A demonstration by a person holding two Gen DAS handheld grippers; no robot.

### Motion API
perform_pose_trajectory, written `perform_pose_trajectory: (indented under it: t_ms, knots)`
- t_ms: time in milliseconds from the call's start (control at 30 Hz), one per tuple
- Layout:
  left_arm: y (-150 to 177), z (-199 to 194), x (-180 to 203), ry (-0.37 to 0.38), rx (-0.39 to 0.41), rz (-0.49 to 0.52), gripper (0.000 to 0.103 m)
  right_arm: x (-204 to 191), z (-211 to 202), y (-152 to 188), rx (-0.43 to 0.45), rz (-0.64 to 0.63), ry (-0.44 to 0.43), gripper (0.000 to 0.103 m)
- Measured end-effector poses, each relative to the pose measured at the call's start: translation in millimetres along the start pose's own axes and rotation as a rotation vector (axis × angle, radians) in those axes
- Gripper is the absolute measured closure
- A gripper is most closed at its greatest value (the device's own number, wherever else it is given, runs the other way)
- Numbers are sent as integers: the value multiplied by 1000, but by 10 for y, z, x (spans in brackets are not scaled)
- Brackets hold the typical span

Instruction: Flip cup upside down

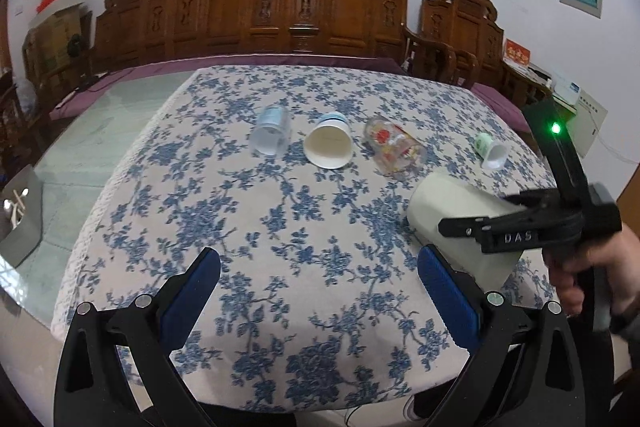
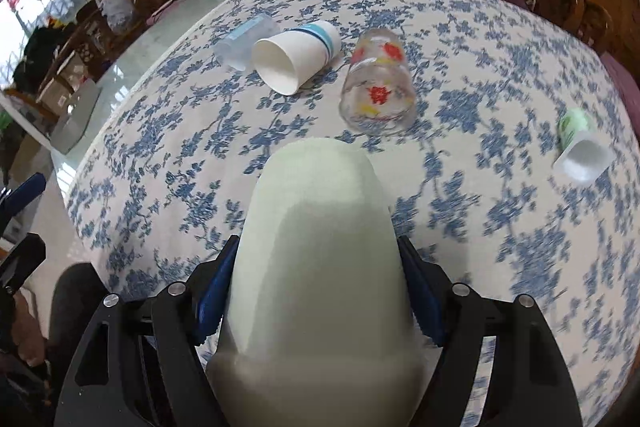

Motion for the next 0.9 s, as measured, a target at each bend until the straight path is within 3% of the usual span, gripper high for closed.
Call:
perform_pose_trajectory:
  t_ms: [233, 433, 633, 767, 900]
  knots:
    - [-17, -13, -73, -19, -5, -11, 8, -113, 186, 121, -3, 27, -36, 24]
    - [-60, 27, -10, -29, -15, 2, 8, -122, -180, 52, 136, 15, -50, 24]
    - [-108, 192, 194, -21, -67, 6, 8, 178, -746, 201, 326, 14, 58, 24]
    - [-139, 342, 390, -2, -104, 14, 8, 467, -990, 375, 433, 54, 137, 5]
    - [-190, 486, 600, 13, -136, 29, 8, 810, -1074, 564, 488, 101, 213, 3]
Point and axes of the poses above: each gripper's, at about its wrist camera, not at the fingertips, and z roughly the way its jaws point, x to its right, y to its underside, the point moved 10 cm from there along z, roughly the way its jaws point, and after that the axes turned 1 degree about x, right-handed, at the moved point
